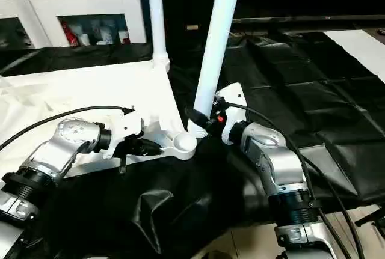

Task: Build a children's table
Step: Insert table leg to table base

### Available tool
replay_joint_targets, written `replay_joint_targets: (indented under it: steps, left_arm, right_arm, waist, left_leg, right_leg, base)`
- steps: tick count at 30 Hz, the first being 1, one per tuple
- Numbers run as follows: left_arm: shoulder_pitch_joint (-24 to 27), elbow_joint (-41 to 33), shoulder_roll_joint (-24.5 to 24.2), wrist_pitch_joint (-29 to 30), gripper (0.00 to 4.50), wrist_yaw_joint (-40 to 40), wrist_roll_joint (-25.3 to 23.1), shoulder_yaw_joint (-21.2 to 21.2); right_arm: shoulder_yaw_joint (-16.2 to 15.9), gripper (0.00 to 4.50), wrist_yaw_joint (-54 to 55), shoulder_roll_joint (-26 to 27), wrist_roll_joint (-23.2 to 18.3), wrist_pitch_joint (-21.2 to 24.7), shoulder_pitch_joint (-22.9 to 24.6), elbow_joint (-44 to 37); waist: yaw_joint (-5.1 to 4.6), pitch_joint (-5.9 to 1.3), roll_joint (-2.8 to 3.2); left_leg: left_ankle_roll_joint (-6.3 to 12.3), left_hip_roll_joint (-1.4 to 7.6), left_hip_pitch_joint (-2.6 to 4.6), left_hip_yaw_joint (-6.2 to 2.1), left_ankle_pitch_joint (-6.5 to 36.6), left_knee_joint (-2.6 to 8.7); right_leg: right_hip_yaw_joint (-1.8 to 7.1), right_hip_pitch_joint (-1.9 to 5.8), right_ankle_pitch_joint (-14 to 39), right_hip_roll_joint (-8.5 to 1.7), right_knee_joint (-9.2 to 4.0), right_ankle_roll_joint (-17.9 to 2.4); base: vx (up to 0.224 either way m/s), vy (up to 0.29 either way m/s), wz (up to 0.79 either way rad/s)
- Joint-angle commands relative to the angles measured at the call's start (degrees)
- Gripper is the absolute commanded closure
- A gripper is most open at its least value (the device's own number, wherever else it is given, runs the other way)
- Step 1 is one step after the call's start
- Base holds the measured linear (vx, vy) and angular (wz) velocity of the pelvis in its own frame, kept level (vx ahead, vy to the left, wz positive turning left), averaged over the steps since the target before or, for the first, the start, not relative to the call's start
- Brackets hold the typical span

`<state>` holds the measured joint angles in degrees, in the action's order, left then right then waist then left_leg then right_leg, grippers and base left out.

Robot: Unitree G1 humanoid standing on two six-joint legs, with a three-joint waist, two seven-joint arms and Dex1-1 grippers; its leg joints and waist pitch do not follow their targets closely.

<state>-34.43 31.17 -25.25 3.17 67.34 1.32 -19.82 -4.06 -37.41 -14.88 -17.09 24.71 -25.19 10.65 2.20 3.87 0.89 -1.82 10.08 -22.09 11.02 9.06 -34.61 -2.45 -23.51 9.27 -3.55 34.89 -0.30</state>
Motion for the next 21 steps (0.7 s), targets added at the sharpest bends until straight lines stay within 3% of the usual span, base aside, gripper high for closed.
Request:
replay_joint_targets:
  steps: [1, 6, 8, 13, 21]
  left_arm:
    - [0.0, 0.1, -0.4, -0.8, 4.50, 0.8, -0.8, -0.2]
    - [0.3, 1.4, -0.5, -2.7, 4.50, -0.8, -2.8, -1.1]
    - [0.3, 1.7, 0.1, -1.4, 4.05, -0.7, -1.7, -0.3]
    - [0.1, 1.9, 0.3, -1.9, 3.50, -1.2, -1.8, 0.0]
    - [-0.2, 2.1, 0.4, -1.0, 3.47, 0.6, -0.1, 1.1]
  right_arm:
    - [-0.3, 2.60, -0.5, -0.2, 0.3, 0.4, -0.6, -1.2]
    - [-0.7, 2.60, -0.9, -0.3, 0.4, 0.4, -0.9, -0.8]
    - [-0.8, 2.60, -1.1, -0.4, 0.4, 0.3, -0.9, -0.8]
    - [-0.9, 2.60, -1.2, -0.6, 0.3, 0.4, -0.8, -1.0]
    - [-1.0, 2.60, -1.3, -0.5, 0.1, 0.5, -0.7, -1.1]
  waist:
    - [0.00, -4.03, -0.44]
    - [0.00, -3.99, -0.75]
    - [-0.01, -3.94, -0.75]
    - [-0.14, -3.95, -0.80]
    - [-0.08, -4.10, -0.81]
  left_leg:
    - [-1.32, 2.48, 1.86, -1.74, 20.6, 4.07]
    - [-1.17, 2.47, 1.85, -1.77, 20.5, 4.01]
    - [-1.25, 2.44, 1.89, -1.76, 20.8, 3.99]
    - [-1.32, 2.43, 1.78, -1.87, 21.1, 4.06]
    - [-1.08, 2.53, 1.68, -1.73, 19.9, 4.11]
  right_leg:
    - [2.12, 1.56, 30.0, -4.36, -5.82, -7.5]
    - [2.13, 1.43, 31.6, -4.49, -6.03, -6.7]
    - [2.08, 1.34, 32.2, -4.49, -6.09, -6.7]
    - [1.99, 1.34, 32.6, -4.44, -6.18, -6.2]
    - [2.21, 1.51, 28.7, -4.43, -5.71, -7.7]
  base:
    - [0.000, 0.000, 0.00]
    - [0.000, 0.000, 0.00]
    - [0.000, 0.000, 0.00]
    - [0.000, 0.000, 0.00]
    - [0.000, 0.000, 0.00]
